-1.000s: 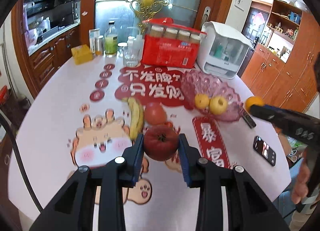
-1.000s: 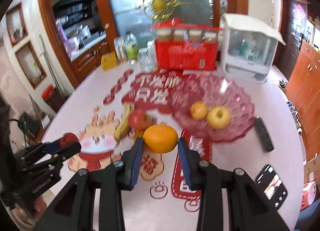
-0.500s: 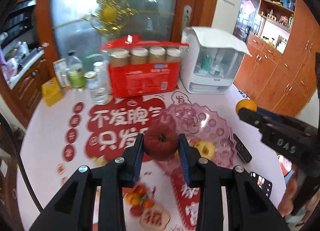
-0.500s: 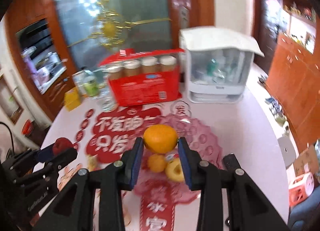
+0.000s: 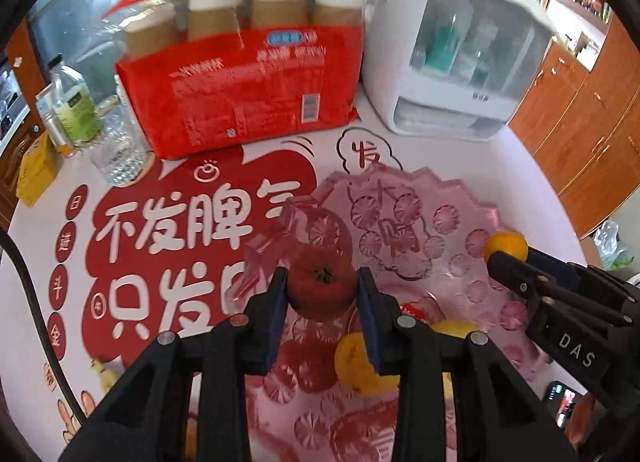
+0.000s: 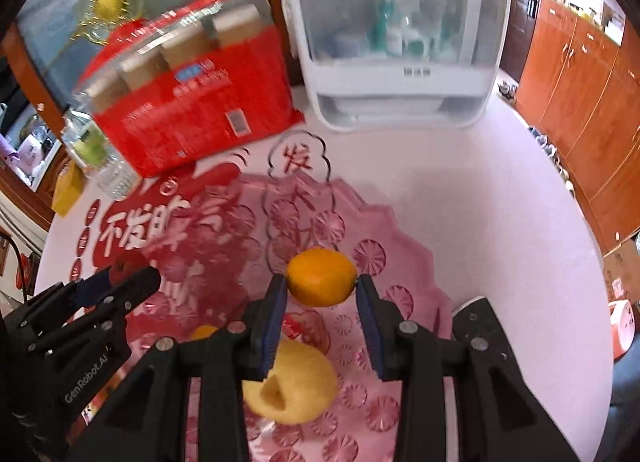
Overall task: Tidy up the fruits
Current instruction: 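Lower the apple and tangerine into the pink bowl and open both tools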
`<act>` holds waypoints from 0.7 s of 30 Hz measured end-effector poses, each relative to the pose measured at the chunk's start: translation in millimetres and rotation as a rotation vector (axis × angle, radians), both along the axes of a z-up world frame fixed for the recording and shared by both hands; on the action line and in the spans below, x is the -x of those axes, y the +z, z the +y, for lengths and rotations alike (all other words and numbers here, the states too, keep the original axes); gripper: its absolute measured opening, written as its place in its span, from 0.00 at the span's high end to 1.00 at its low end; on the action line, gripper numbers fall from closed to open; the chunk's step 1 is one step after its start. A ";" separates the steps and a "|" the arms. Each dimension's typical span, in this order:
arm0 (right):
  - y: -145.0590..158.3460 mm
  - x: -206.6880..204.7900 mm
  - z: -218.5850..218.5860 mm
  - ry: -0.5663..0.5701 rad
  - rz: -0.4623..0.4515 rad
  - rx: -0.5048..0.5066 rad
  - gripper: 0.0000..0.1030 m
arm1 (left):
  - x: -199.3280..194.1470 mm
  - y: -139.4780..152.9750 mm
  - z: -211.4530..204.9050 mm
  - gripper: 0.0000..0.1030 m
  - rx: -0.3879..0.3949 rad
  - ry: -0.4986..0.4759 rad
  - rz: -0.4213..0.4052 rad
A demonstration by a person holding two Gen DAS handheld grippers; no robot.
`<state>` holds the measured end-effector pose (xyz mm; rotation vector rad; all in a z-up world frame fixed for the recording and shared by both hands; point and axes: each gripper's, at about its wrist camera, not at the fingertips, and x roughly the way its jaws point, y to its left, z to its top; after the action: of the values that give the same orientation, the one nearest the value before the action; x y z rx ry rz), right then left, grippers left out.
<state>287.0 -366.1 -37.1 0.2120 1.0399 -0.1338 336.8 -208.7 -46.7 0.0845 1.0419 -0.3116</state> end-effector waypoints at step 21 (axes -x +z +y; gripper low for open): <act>-12.6 1.3 0.8 0.023 0.018 -0.010 0.52 | -0.7 -10.5 0.0 0.17 -0.030 0.025 0.011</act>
<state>285.7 -365.3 -49.7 0.2076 1.0609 -0.1099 337.5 -208.7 -57.2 0.0967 1.0579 -0.2738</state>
